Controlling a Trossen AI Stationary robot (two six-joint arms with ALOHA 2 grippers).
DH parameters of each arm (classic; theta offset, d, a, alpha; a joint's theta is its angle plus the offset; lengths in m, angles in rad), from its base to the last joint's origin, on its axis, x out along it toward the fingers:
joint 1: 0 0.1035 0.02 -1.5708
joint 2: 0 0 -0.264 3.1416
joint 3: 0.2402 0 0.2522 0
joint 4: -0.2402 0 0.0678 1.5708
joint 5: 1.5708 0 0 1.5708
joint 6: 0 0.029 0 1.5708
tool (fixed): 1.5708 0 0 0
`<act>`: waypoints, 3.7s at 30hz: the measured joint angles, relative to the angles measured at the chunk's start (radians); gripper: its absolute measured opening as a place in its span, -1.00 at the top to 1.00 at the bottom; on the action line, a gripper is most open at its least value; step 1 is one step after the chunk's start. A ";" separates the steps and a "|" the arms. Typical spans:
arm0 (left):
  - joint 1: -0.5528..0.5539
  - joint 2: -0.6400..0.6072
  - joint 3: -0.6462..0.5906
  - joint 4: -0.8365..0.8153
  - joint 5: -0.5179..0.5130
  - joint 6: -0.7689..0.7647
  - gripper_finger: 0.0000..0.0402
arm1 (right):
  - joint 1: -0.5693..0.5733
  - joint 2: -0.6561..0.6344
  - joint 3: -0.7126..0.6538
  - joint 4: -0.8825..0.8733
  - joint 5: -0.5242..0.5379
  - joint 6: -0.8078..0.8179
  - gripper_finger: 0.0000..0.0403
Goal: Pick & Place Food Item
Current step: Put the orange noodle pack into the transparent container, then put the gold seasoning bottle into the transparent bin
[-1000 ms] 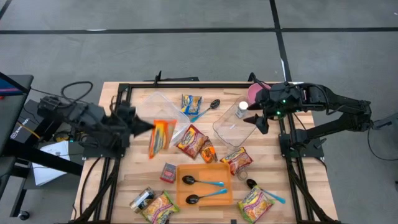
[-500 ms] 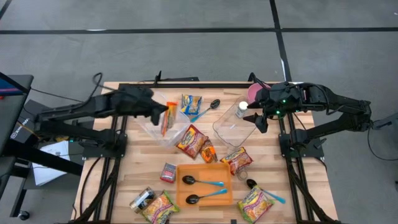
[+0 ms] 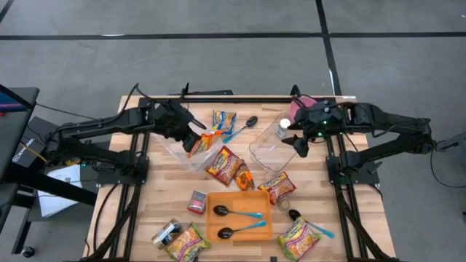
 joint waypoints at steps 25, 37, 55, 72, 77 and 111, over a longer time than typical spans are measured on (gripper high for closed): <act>0.000 0.037 -0.029 -0.079 0.011 -0.044 1.00 | 0.001 -0.001 -0.004 0.056 0.000 -0.028 -0.39; -0.052 0.155 -0.152 0.138 0.074 -0.078 1.00 | 0.001 -0.001 -0.004 0.057 0.001 -0.028 -0.39; -0.051 0.154 -0.182 0.392 -0.094 -0.163 1.00 | 0.001 -0.001 -0.004 0.057 0.004 -0.031 -0.39; -0.040 0.154 -0.182 0.423 -0.104 -0.164 1.00 | 0.001 -0.001 -0.004 0.058 0.003 -0.039 -0.39; -0.035 0.154 -0.182 0.403 -0.126 -0.171 1.00 | 0.001 -0.001 -0.004 0.062 0.003 -0.047 -0.39; -0.214 -0.143 -0.182 0.585 0.164 0.038 0.04 | 0.001 -0.001 -0.003 0.102 -0.001 -0.046 -0.39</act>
